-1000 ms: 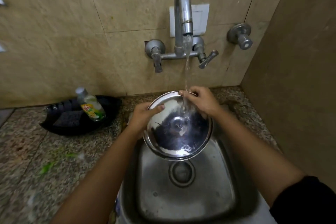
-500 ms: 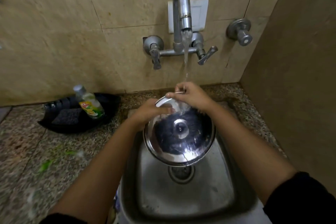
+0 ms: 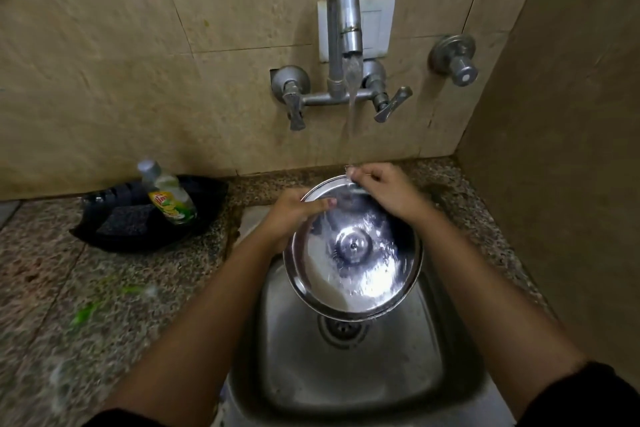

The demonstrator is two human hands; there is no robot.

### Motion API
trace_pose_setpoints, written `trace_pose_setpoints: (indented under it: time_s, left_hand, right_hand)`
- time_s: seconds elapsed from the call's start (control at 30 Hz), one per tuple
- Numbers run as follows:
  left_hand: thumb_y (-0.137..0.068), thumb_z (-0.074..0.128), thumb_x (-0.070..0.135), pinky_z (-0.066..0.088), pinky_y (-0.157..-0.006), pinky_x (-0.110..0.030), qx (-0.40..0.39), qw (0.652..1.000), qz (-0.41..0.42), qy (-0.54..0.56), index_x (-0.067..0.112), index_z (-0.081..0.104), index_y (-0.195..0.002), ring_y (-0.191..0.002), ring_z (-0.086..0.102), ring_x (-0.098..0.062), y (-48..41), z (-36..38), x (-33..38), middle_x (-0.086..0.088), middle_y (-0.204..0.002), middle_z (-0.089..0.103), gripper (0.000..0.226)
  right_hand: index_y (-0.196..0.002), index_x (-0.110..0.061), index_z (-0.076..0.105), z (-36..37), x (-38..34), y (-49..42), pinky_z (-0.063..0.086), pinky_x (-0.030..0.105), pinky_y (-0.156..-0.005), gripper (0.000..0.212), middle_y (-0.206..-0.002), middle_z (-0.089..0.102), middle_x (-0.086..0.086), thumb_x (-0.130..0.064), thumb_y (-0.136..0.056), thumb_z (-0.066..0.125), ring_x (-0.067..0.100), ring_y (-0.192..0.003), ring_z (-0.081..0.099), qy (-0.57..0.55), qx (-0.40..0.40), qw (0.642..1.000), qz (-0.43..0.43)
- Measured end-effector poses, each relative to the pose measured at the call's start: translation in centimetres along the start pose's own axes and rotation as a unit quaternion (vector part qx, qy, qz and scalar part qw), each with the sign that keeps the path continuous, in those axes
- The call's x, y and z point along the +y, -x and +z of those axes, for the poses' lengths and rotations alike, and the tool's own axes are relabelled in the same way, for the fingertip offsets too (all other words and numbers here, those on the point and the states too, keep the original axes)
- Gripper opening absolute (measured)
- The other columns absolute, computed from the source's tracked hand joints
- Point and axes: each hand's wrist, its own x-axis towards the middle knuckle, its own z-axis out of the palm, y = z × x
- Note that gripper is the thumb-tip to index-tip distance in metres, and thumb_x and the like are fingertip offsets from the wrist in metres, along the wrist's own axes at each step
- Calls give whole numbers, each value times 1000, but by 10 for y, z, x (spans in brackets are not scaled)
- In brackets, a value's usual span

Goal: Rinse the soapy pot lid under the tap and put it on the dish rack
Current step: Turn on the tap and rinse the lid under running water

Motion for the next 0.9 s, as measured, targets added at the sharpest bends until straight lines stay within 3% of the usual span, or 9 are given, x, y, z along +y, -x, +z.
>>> trace_pose_setpoints:
  time_s: [0.07,0.13,0.3,0.47,0.57,0.67,0.73,0.8,0.9]
  left_hand:
    - [-81,70,6,53,-87,-46,0,1000,12,3,-2,69,-101,-87,67,-34,1,1,-2,-28,-100,70,22]
    - [-82,69,4,56,-79,-35,11,999,31,4,4,71,-96,-79,69,-23,4,-2,-4,-14,-88,74,15]
    - [-84,67,11,58,-79,-34,93,991,29,91,1,69,-106,-86,70,-27,14,-33,-23,-14,-96,74,24]
    - [-79,73,13,54,-87,-29,-25,995,8,-97,4,71,-108,-94,71,-19,3,-36,-12,-11,-99,75,30]
    - [-84,66,4,55,-71,-24,12,999,38,-32,0,70,-102,-75,71,-13,6,-30,-8,-5,-84,75,18]
    - [-89,64,19,56,-58,-26,114,991,14,68,7,72,-88,-63,71,-16,18,-36,-17,-3,-71,76,14]
    - [-91,60,37,58,-60,-29,191,978,-10,87,12,73,-78,-64,70,-18,19,-32,-27,-2,-68,75,31]
    - [-92,56,45,57,-69,-32,230,969,-24,85,15,73,-73,-70,70,-20,17,-19,-32,0,-68,75,40]
    - [-93,49,47,56,-83,-36,195,979,-12,61,17,70,-86,-89,70,-23,11,3,-28,1,-86,74,37]
  right_hand:
    - [-98,-23,70,9,-13,-1,48,36,-77,29,-94,72,0,-47,-91,55,14,-86,64,156,-26,985,-75]
    - [-99,-32,70,16,-20,-4,48,34,-77,22,-96,71,-8,-47,-90,57,13,-89,64,173,-55,978,-104]
    - [-79,-33,71,5,-6,-10,49,36,-73,13,-74,68,-12,-39,-88,64,6,-72,62,-100,29,995,-1]
    - [-87,-27,71,37,-40,-13,46,30,-71,23,-86,67,-10,-49,-85,64,11,-82,62,137,-104,981,-84]
    - [-69,-23,65,35,-36,-17,43,30,-62,32,-68,64,-7,-53,-79,68,13,-69,60,118,-30,992,-29]
    - [-56,-18,51,22,-1,-2,34,33,-55,46,-53,53,0,-49,-90,57,19,-57,54,75,116,988,65]
    - [-70,-17,60,28,12,6,35,33,-59,37,-72,64,8,-39,-97,49,27,-72,59,174,187,964,81]
    - [-105,-11,65,45,5,6,41,37,-79,27,-109,65,14,-27,-98,45,30,-101,58,286,191,937,67]
    - [-144,-11,37,88,-21,12,26,46,-114,50,-150,40,10,-30,-98,36,27,-140,32,316,120,939,-66]
